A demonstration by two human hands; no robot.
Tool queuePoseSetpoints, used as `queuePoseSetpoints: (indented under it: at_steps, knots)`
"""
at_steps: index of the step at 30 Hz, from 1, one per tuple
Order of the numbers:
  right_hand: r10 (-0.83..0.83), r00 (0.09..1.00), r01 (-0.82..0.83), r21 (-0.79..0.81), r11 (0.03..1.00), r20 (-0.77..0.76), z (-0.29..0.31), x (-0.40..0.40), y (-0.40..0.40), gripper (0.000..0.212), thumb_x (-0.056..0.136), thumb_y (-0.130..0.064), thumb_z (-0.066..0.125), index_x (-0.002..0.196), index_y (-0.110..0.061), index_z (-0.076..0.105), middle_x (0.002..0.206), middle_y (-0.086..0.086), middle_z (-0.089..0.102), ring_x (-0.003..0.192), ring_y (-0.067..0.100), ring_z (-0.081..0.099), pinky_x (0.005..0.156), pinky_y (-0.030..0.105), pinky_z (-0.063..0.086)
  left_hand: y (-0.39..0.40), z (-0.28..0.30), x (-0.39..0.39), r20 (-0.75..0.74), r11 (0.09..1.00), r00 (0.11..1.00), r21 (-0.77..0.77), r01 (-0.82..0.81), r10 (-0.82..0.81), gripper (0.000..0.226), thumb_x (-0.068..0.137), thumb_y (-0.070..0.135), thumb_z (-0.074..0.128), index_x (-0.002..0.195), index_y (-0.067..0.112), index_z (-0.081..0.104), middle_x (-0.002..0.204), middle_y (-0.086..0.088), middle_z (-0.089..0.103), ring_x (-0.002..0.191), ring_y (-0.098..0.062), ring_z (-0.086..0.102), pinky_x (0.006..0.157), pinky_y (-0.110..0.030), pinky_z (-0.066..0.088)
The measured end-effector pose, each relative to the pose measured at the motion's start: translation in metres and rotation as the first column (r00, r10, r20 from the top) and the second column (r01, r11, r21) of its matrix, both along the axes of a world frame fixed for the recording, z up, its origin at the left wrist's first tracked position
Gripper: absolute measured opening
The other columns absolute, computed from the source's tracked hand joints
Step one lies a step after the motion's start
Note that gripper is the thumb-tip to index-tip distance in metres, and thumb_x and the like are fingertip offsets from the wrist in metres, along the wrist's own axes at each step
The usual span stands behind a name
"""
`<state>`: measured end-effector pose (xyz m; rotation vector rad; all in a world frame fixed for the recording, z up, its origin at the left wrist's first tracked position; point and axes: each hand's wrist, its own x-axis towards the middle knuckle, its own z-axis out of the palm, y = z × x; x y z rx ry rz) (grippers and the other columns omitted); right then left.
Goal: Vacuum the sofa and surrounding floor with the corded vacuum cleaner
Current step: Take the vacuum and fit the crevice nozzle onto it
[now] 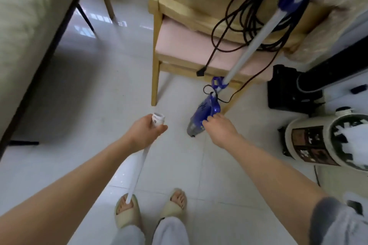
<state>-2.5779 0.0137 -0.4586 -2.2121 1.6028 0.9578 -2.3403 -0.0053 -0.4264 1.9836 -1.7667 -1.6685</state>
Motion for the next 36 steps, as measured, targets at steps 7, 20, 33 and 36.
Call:
queuePoseSetpoints:
  at_steps: [7, 20, 33, 36]
  knots:
    - [0.431, 0.866, -0.402, 0.159, 0.901, -0.255, -0.095, -0.026, -0.043, 0.038, 0.092, -0.014, 0.058, 0.129, -0.012, 0.054, 0.132, 0.006, 0.056, 0.123, 0.025, 0.049, 0.111, 0.037, 0.026, 0.003, -0.110, -0.022, 0.087, 0.996, 0.994, 0.060, 0.063, -0.068, 0.023, 0.090, 0.038, 0.060, 0.082, 0.020, 0.048, 0.087, -0.004, 0.063, 0.087, -0.027, 0.062, 0.079, -0.035, 0.049]
    - [0.434, 0.869, -0.319, 0.403, 0.858, -0.237, -0.126, 0.020, -0.039, 0.030, 0.091, -0.028, 0.052, 0.118, -0.019, 0.062, 0.124, 0.002, 0.061, 0.113, 0.025, 0.058, 0.081, 0.031, 0.042, 0.036, -0.145, 0.001, 0.036, 0.984, 0.999, 0.178, -0.026, 0.020, 0.021, 0.091, 0.035, 0.056, 0.095, 0.015, 0.050, 0.095, -0.008, 0.062, 0.082, -0.029, 0.064, 0.083, -0.047, 0.055]
    - [0.454, 0.886, -0.451, 0.417, 0.789, 0.100, -0.099, 0.136, 0.131, 0.032, 0.090, -0.044, 0.051, 0.102, -0.017, 0.064, 0.099, 0.002, 0.067, 0.090, 0.025, 0.062, 0.072, 0.032, 0.045, 0.173, -0.101, 0.163, 0.170, 0.946, 0.964, 0.219, -0.238, 0.203, 0.020, 0.089, 0.031, 0.056, 0.101, 0.016, 0.049, 0.096, -0.006, 0.062, 0.088, -0.026, 0.062, 0.077, -0.037, 0.052]
    - [0.399, 0.906, -0.420, 0.430, 0.799, 0.143, -0.107, 0.166, 0.166, 0.027, 0.089, -0.042, 0.051, 0.098, -0.019, 0.063, 0.091, 0.001, 0.067, 0.083, 0.021, 0.063, 0.075, 0.033, 0.051, 0.211, -0.103, 0.190, 0.207, 0.964, 0.970, 0.202, -0.171, 0.128, 0.020, 0.093, 0.031, 0.053, 0.101, 0.014, 0.044, 0.091, -0.003, 0.055, 0.080, -0.022, 0.053, 0.059, -0.028, 0.040]
